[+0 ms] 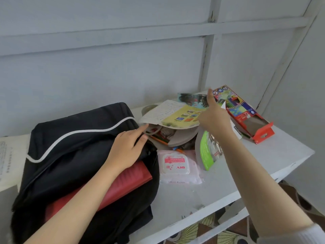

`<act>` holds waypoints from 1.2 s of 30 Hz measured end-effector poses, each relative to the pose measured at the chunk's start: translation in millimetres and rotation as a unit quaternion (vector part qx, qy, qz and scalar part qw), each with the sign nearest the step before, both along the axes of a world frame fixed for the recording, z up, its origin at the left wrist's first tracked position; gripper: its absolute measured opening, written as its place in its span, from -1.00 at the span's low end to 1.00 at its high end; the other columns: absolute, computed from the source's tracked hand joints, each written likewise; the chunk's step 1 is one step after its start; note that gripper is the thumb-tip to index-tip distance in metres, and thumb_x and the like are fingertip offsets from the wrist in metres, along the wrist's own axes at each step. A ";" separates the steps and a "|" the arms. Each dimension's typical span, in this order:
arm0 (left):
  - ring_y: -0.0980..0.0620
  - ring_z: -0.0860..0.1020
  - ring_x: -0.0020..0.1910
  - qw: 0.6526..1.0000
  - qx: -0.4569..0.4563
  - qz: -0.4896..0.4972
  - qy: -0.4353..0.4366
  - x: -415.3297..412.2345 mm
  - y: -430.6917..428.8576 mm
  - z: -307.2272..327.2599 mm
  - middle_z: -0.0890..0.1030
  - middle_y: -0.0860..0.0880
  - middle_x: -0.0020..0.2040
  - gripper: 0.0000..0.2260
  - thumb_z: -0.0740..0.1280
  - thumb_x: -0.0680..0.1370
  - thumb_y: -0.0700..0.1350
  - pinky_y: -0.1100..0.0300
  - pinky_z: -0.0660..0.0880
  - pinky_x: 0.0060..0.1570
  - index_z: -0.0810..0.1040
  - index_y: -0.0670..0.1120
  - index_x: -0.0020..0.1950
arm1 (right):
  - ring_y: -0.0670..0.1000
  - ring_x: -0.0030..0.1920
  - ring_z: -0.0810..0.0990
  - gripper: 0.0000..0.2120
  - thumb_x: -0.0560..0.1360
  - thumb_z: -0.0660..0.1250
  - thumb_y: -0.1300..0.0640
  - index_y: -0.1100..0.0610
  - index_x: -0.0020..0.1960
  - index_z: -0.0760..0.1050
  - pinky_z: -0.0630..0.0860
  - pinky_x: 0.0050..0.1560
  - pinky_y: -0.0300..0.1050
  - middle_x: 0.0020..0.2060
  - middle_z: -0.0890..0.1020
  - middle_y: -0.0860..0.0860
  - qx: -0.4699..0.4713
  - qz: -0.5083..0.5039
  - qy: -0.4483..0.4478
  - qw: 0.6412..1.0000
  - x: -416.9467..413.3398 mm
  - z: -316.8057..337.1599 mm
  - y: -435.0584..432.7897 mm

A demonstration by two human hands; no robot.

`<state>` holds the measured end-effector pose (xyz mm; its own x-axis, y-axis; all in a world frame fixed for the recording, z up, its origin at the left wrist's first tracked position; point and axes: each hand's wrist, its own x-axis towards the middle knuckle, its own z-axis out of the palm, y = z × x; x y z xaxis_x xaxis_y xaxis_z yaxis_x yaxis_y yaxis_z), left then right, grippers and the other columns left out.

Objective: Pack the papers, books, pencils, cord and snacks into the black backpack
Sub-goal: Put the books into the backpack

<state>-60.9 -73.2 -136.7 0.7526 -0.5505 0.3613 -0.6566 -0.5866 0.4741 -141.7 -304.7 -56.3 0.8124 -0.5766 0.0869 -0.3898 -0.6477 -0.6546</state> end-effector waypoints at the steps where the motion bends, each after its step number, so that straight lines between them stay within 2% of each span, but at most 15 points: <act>1: 0.02 0.53 0.11 1.000 -0.021 0.008 0.004 -0.2 -2.9 2.7 0.62 -0.05 0.11 -0.49 0.00 0.53 0.17 0.11 0.42 0.13 0.37 0.03 0.41 | 0.00 -0.43 0.35 -0.22 0.48 0.10 0.31 -0.11 0.54 -0.19 0.24 -0.48 -0.15 -0.42 0.40 0.05 0.006 -0.002 -0.018 1.000 -4.4 5.8 -4.3; 3: 0.00 0.52 0.09 0.998 -0.055 0.022 0.009 -0.6 -11.0 6.5 0.61 -0.12 0.08 -0.58 0.10 0.59 0.08 0.23 0.37 0.06 0.35 0.01 0.42 | -0.01 -0.41 0.35 -0.24 0.50 0.08 0.31 -0.15 0.53 -0.18 0.27 -0.45 -0.14 -0.34 0.45 0.06 0.039 -0.008 -0.049 0.998 -11.6 16.3 -13.4; 7: 0.06 0.41 0.26 0.995 -0.094 0.018 0.013 -3.8 -30.5 14.4 0.51 -0.03 0.27 -0.63 0.19 0.60 -0.07 0.25 0.26 0.18 0.35 -0.02 0.42 | 0.02 -0.23 0.49 -0.29 0.52 0.04 0.32 -0.21 0.52 -0.07 0.39 -0.22 -0.09 0.22 0.49 0.04 0.129 -0.022 -0.115 0.985 -16.5 26.8 -31.2; 10: 0.07 0.34 0.35 0.994 -0.106 0.002 0.029 -7.4 -44.1 20.2 0.43 0.03 0.36 -0.56 0.29 0.55 -0.07 0.24 0.22 0.26 0.33 -0.03 0.43 | 0.17 0.02 0.61 -0.31 0.56 0.06 0.32 -0.27 0.49 -0.02 0.48 -0.17 -0.06 0.19 0.48 -0.12 0.201 -0.027 -0.175 0.963 -19.6 31.9 -35.5; 13: 0.06 0.33 0.36 0.996 -0.075 -0.045 -0.010 -11.1 -56.6 22.8 0.41 0.05 0.37 -0.39 0.42 0.43 -0.14 0.13 0.29 0.31 0.30 0.02 0.44 | 0.18 -0.06 0.62 -0.28 0.53 0.09 0.32 -0.36 0.45 0.00 0.57 -0.11 0.06 0.43 0.33 -0.07 0.264 -0.016 -0.222 0.939 -21.4 37.1 -42.2; 15: 0.08 0.31 0.38 0.995 -0.074 -0.067 0.006 -11.6 -64.4 24.7 0.37 0.08 0.40 -0.33 0.40 0.39 -0.23 0.12 0.30 0.34 0.26 0.07 0.45 | 0.11 -0.18 0.51 -0.26 0.49 0.12 0.28 -0.44 0.39 0.03 0.50 -0.15 0.01 0.39 0.41 0.11 0.305 -0.004 -0.249 0.919 -23.2 40.0 -46.3; 17: 0.13 0.32 0.37 0.985 -0.122 -0.077 0.097 -13.1 -71.0 30.9 0.35 0.10 0.41 -0.32 0.33 0.40 -0.32 0.16 0.31 0.32 0.26 0.11 0.44 | 0.08 -0.22 0.49 -0.25 0.47 0.16 0.26 -0.46 0.37 0.05 0.49 -0.13 0.01 0.24 0.52 0.25 0.350 0.015 -0.280 0.894 -24.9 41.8 -48.9; 20: 0.19 0.41 0.25 0.956 -0.184 -0.077 0.215 -16.2 -78.7 41.6 0.40 0.08 0.35 -0.31 0.26 0.39 -0.38 0.16 0.42 0.21 0.28 0.17 0.42 | 0.01 -0.32 0.62 -0.25 0.54 0.14 0.32 -0.39 0.43 0.00 0.56 -0.28 -0.11 0.07 0.65 0.10 0.415 0.055 -0.317 0.851 -29.0 43.0 -49.6; 22: 0.11 0.45 0.18 0.909 -0.258 -0.069 0.319 -17.4 -80.2 48.9 0.47 0.05 0.27 -0.29 0.24 0.27 -0.31 0.10 0.42 0.16 0.34 0.14 0.38 | 0.01 -0.31 0.62 -0.25 0.55 0.13 0.33 -0.38 0.44 -0.02 0.57 -0.25 -0.07 0.05 0.65 0.09 0.449 0.074 -0.333 0.826 -30.3 42.4 -48.9; 23: 0.03 0.46 0.16 0.856 -0.320 -0.059 0.402 -17.0 -78.7 52.1 0.50 0.01 0.20 -0.29 0.20 0.18 -0.26 0.03 0.38 0.18 0.39 0.07 0.34 | 0.04 -0.27 0.62 -0.26 0.55 0.13 0.32 -0.38 0.44 -0.02 0.57 -0.16 0.00 0.05 0.65 0.09 0.468 0.079 -0.342 0.811 -30.3 41.7 -49.0; 26: -0.23 0.40 0.22 0.629 -0.471 -0.103 0.610 -16.1 -72.6 54.6 0.52 -0.19 0.08 -0.47 0.17 0.15 -0.09 -0.16 0.23 0.33 0.47 -0.10 0.11 | 0.18 -0.06 0.61 -0.28 0.55 0.14 0.31 -0.37 0.44 0.01 0.49 0.09 0.20 0.07 0.66 0.09 0.524 0.090 -0.356 0.769 -28.5 36.8 -49.9; 28: -0.27 0.38 0.32 0.562 -0.503 -0.153 0.638 -17.5 -69.3 53.2 0.48 -0.24 0.26 -0.50 0.16 0.34 -0.01 -0.24 0.28 0.29 0.42 -0.13 0.25 | 0.15 -0.06 0.64 -0.29 0.55 0.16 0.30 -0.34 0.46 0.02 0.53 0.05 0.15 0.05 0.67 0.04 0.550 0.096 -0.352 0.751 -26.9 32.1 -49.5; 31: -0.19 0.43 0.32 0.542 -0.499 -0.188 0.650 -19.9 -75.7 57.9 0.46 -0.19 0.34 -0.39 0.15 0.48 0.26 -0.18 0.30 0.31 0.45 -0.13 0.36 | 0.08 -0.14 0.67 -0.32 0.55 0.14 0.30 -0.25 0.49 0.03 0.60 -0.19 -0.04 -0.09 0.71 -0.05 0.594 0.115 -0.336 0.722 -25.3 20.0 -43.0; 34: -0.21 0.48 0.26 0.558 -0.491 -0.214 0.634 -31.5 -86.1 64.8 0.51 -0.16 0.30 -0.34 0.09 0.42 0.38 -0.20 0.35 0.27 0.52 -0.03 0.30 | 0.12 -0.08 0.67 -0.37 0.56 0.09 0.29 -0.19 0.51 0.03 0.61 -0.13 0.05 -0.07 0.71 -0.02 0.639 0.143 -0.296 0.695 -24.2 4.9 -28.7; 36: -0.23 0.45 0.29 0.545 -0.521 -0.239 0.611 -34.1 -87.2 60.7 0.48 -0.15 0.33 -0.35 0.14 0.42 0.37 -0.23 0.37 0.25 0.46 -0.01 0.36 | 0.11 -0.15 0.68 -0.39 0.57 0.07 0.28 -0.20 0.50 0.04 0.62 -0.21 0.03 0.04 0.67 0.02 0.642 0.152 -0.259 0.705 -24.2 -4.1 -20.5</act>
